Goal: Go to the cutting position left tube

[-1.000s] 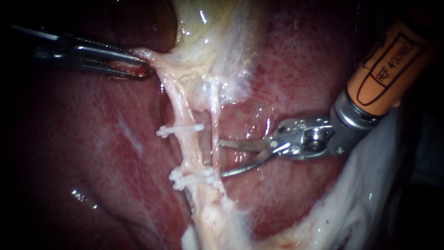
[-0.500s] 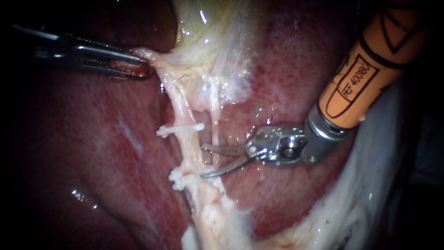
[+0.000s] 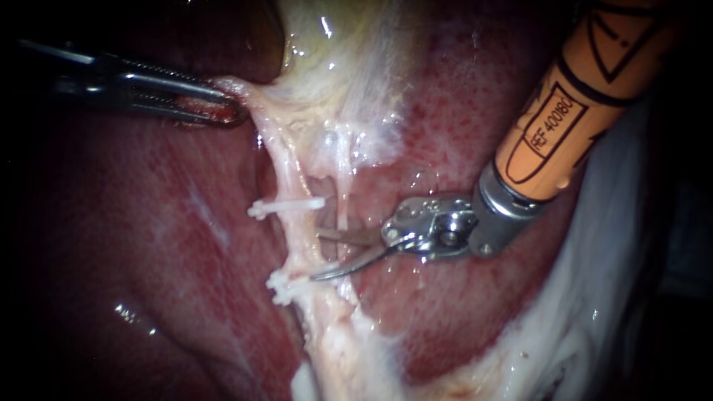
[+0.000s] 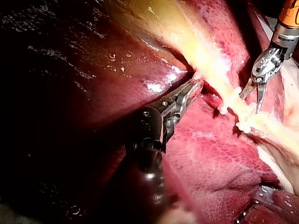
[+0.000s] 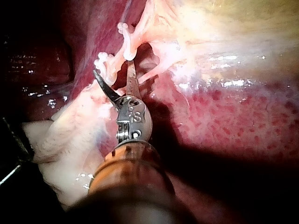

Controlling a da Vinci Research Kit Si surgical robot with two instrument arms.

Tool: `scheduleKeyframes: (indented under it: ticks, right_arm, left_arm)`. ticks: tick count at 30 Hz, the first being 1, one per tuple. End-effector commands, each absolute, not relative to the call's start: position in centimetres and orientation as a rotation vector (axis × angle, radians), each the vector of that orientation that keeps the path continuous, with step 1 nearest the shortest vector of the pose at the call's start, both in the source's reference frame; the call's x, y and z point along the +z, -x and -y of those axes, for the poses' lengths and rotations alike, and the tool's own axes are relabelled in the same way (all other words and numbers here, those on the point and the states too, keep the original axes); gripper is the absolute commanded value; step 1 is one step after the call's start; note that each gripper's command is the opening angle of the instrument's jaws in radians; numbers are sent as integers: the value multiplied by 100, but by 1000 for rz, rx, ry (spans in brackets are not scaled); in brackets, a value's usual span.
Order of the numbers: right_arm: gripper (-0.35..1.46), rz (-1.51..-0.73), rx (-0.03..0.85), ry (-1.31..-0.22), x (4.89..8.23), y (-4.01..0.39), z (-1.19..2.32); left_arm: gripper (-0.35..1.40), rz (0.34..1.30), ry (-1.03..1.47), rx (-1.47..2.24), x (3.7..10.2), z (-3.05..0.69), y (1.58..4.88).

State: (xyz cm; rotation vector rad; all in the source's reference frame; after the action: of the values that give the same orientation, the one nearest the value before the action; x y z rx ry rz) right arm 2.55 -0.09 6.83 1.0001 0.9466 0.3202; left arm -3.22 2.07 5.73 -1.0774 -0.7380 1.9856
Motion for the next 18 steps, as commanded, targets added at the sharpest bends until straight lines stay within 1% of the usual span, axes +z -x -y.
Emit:
scheduleKeyframes:
  ticks: [1, 8, 10, 18]
  right_arm:
    - [143, -952, 322, -1005, 681, -258, 9]
    - [142, -996, 339, -1039, 677, -286, 9]
    - [142, -1015, 356, -1052, 676, -294, 8]
    - [140, -1046, 375, -1063, 675, -310, 6]
  left_arm:
    - [-35, 738, 1077, 1985, 574, -207, 323]
    - [-35, 737, 1077, 1985, 574, -207, 324]
    - [-35, 737, 1077, 1985, 574, -207, 324]
    - [-35, 736, 1077, 1985, 575, -207, 325]
